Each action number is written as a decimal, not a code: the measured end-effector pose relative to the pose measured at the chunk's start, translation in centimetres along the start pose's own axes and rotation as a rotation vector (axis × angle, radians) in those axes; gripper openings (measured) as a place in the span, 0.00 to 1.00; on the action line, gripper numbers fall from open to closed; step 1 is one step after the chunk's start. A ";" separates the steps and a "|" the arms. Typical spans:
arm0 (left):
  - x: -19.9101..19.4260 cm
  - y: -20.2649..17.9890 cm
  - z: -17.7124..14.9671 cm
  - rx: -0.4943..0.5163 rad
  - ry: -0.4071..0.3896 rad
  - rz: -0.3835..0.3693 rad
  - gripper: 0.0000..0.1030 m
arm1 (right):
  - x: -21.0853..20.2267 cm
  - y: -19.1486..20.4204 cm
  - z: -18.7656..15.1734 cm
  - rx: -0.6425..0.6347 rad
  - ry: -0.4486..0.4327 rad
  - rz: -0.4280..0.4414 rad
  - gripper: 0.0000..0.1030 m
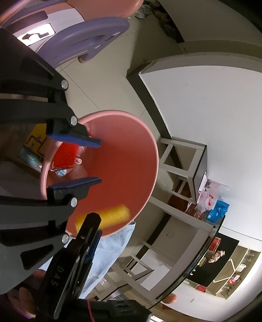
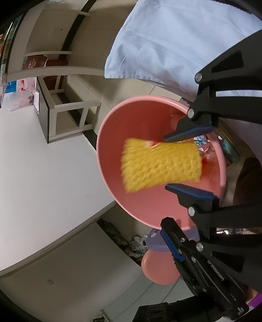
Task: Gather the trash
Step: 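Carry both foam nets over the pink bin and open both grippers, then move both grippers back over the table toward the black mesh pad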
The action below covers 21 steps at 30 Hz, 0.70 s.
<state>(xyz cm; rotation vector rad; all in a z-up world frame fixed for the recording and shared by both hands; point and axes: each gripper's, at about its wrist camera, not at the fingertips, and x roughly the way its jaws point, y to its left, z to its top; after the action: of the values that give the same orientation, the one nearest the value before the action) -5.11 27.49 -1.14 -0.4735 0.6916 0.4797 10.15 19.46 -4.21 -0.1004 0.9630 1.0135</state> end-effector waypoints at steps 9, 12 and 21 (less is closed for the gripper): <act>-0.5 -0.3 -0.1 -0.004 0.001 -0.008 0.32 | -1.5 0.1 -0.3 0.001 -0.025 0.004 0.50; -0.7 -0.8 -0.2 0.004 -0.001 -0.020 0.32 | -2.6 0.0 -0.6 -0.001 -0.044 0.002 0.50; -1.8 -3.5 -0.7 0.040 -0.003 -0.083 0.32 | -6.4 -1.0 -2.1 0.011 -0.086 -0.027 0.50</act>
<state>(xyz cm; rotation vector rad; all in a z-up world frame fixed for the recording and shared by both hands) -4.69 23.84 0.47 -0.4620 0.6748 0.3876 8.47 13.56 -1.20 -0.0597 0.8866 0.9800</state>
